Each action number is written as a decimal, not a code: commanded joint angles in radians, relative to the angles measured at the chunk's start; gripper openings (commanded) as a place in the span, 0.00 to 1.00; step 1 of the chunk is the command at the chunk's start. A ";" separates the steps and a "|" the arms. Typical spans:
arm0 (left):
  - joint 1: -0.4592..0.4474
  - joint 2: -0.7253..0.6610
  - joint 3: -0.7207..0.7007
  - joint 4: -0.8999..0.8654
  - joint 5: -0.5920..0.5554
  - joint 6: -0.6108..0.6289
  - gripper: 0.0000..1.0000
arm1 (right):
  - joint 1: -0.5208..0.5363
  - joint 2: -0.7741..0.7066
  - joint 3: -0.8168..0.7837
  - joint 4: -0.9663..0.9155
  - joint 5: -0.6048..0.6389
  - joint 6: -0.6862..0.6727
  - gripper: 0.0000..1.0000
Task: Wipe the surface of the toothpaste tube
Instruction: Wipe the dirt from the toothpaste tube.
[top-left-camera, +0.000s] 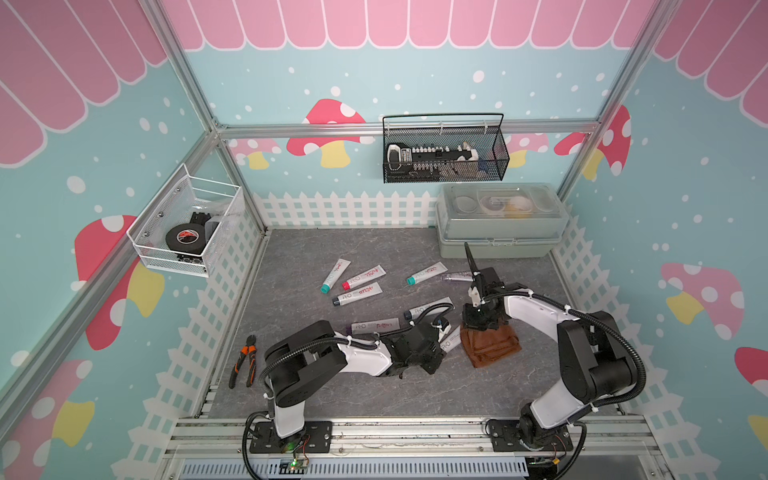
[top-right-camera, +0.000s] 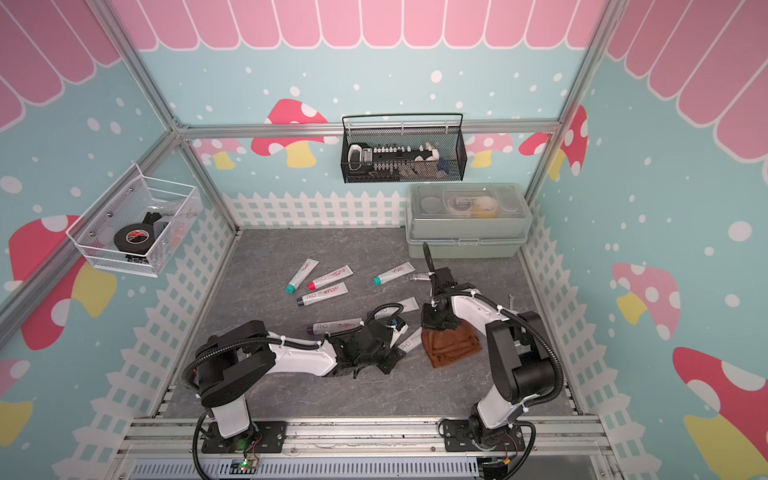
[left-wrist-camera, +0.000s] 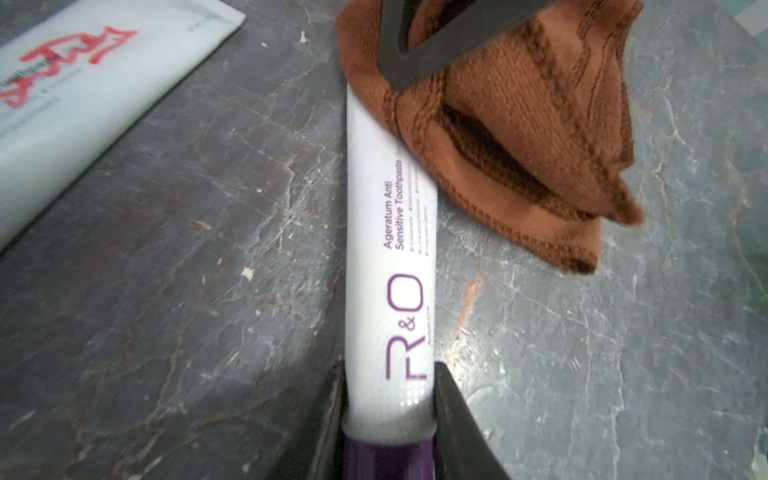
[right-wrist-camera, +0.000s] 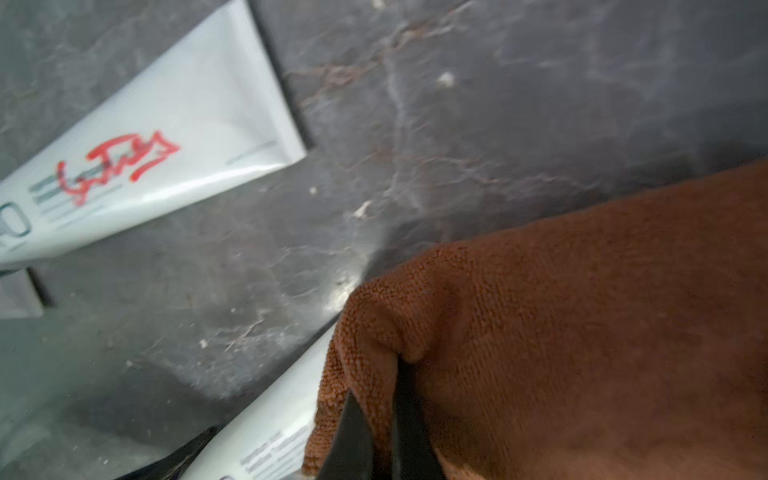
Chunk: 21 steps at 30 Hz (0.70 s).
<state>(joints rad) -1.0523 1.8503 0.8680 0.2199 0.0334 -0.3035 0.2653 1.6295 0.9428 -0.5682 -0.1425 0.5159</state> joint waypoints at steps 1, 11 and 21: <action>-0.011 -0.005 -0.018 -0.009 0.018 -0.007 0.29 | -0.026 0.046 -0.036 -0.037 0.114 -0.025 0.00; -0.010 0.026 0.010 -0.027 0.025 -0.006 0.29 | 0.054 -0.140 0.002 -0.117 -0.028 -0.051 0.00; -0.011 0.029 0.025 -0.045 0.027 -0.006 0.29 | 0.149 0.004 -0.028 -0.044 -0.003 -0.020 0.00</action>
<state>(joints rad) -1.0561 1.8633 0.8845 0.2115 0.0460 -0.3038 0.4122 1.5742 0.9298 -0.6029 -0.1871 0.5018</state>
